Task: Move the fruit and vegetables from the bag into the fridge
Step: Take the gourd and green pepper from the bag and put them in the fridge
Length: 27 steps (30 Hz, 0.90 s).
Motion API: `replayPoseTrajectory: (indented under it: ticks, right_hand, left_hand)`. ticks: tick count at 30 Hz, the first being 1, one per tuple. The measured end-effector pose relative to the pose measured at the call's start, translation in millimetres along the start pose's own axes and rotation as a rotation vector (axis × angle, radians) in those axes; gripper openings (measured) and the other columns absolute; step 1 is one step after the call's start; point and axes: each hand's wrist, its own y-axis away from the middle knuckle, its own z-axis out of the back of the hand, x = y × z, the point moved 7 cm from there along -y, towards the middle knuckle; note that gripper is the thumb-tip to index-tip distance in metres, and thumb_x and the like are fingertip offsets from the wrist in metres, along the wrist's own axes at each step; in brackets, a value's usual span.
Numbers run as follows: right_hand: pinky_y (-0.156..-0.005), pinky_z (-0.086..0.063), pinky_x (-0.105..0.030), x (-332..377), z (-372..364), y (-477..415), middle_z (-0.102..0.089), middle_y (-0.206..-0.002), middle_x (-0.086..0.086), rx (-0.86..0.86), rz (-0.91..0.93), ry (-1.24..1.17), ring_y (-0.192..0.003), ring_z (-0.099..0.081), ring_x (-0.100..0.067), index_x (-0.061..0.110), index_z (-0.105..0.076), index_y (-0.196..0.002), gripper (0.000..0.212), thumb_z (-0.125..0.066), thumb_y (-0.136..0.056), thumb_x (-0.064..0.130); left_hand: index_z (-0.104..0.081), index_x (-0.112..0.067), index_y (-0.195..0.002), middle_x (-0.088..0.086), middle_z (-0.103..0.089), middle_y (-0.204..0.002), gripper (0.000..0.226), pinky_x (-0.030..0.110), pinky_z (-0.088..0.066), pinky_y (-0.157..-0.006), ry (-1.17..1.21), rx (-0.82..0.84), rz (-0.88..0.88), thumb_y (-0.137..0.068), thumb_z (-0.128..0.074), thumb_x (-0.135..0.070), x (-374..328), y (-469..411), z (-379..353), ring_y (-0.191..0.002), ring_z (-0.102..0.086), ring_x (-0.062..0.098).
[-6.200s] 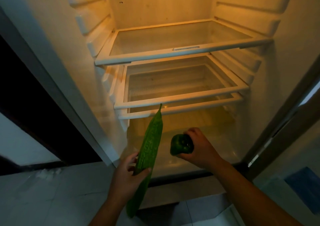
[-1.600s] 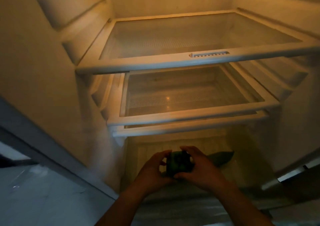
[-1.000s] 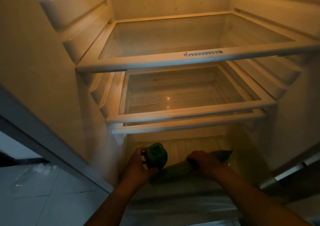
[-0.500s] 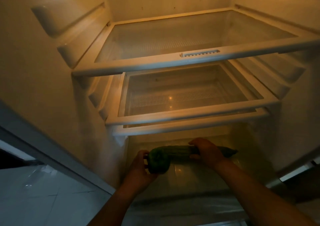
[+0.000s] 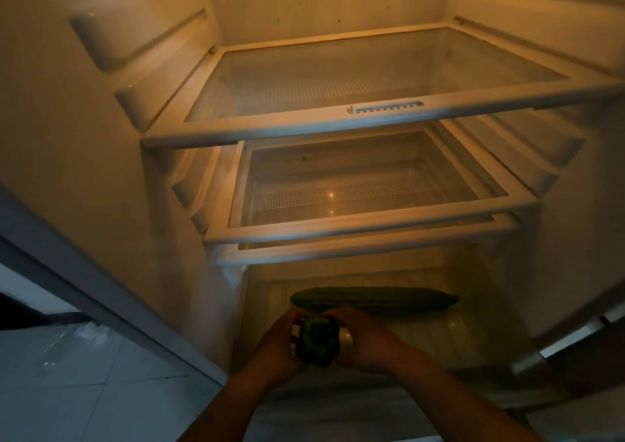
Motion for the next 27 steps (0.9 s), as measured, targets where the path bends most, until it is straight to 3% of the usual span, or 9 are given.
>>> replayPoseTrajectory:
  ticks: [2, 6, 10, 14, 20, 23, 27]
  right_hand:
    - [-0.091, -0.043, -0.024, 1, 4, 0, -0.055, -0.127, 0.006, 0.002, 0.001, -0.002, -0.117, -0.052, -0.014, 0.031, -0.055, -0.123, 0.060, -0.078, -0.068, 0.038]
    - [-0.101, -0.039, -0.029, 0, 9, 4, -0.046, -0.136, 0.001, -0.041, -0.011, -0.020, -0.125, -0.044, -0.018, 0.027, -0.046, -0.132, 0.071, -0.078, -0.069, 0.038]
    - [-0.101, -0.039, -0.030, 5, 8, 6, -0.044, -0.134, 0.002, -0.057, 0.015, -0.001, -0.125, -0.042, -0.018, 0.029, -0.041, -0.134, 0.075, -0.077, -0.070, 0.041]
    - [-0.098, -0.042, -0.032, 2, 13, 9, -0.048, -0.131, 0.001, -0.098, 0.004, -0.036, -0.121, -0.046, -0.017, 0.030, -0.047, -0.129, 0.069, -0.078, -0.069, 0.039]
    - [-0.098, -0.040, -0.027, -4, 14, 12, -0.045, -0.133, 0.002, -0.090, -0.025, -0.050, -0.121, -0.045, -0.016, 0.027, -0.043, -0.132, 0.074, -0.079, -0.068, 0.037]
    - [-0.100, -0.041, -0.032, -6, 13, 14, -0.045, -0.135, 0.000, -0.091, -0.027, -0.042, -0.123, -0.045, -0.018, 0.026, -0.042, -0.134, 0.078, -0.079, -0.067, 0.041]
    - [-0.099, -0.030, -0.016, -7, 17, 23, -0.039, -0.143, -0.001, -0.135, -0.058, -0.016, -0.129, -0.039, -0.015, 0.022, -0.037, -0.138, 0.079, -0.076, -0.073, 0.038]
  left_hand:
    - [-0.038, -0.039, -0.121, -0.016, -0.044, -0.118, 0.067, 0.019, -0.048, -0.078, -0.020, -0.028, 0.022, -0.071, -0.078, -0.018, 2, 4, 4, -0.101, -0.052, 0.006]
    - [-0.027, -0.032, -0.139, -0.007, -0.041, -0.130, 0.082, 0.023, -0.045, -0.087, -0.048, -0.088, 0.095, -0.074, -0.076, -0.021, 13, 18, 13, -0.109, -0.046, 0.010]
    - [-0.026, -0.029, -0.141, -0.006, -0.036, -0.141, 0.075, 0.016, -0.039, -0.088, -0.179, -0.107, 0.068, -0.081, -0.069, -0.031, 14, 33, 11, -0.116, -0.043, 0.006]
    - [-0.026, -0.027, -0.142, -0.004, -0.031, -0.146, 0.071, 0.019, -0.036, -0.099, -0.263, -0.112, 0.068, -0.084, -0.066, -0.033, 10, 32, 9, -0.129, -0.039, 0.011]
    - [-0.029, -0.028, -0.140, -0.004, -0.033, -0.145, 0.067, 0.018, -0.036, -0.096, -0.269, -0.136, 0.057, -0.084, -0.065, -0.034, 10, 30, 10, -0.127, -0.040, 0.011]
    - [-0.030, -0.028, -0.140, -0.005, -0.035, -0.144, 0.067, 0.017, -0.037, -0.094, -0.263, -0.142, 0.050, -0.084, -0.065, -0.034, 9, 30, 10, -0.126, -0.041, 0.011]
    - [-0.033, -0.026, -0.139, -0.003, -0.038, -0.142, 0.064, 0.016, -0.037, -0.092, -0.253, -0.154, 0.012, -0.084, -0.065, -0.033, 7, 31, 11, -0.124, -0.043, 0.011]
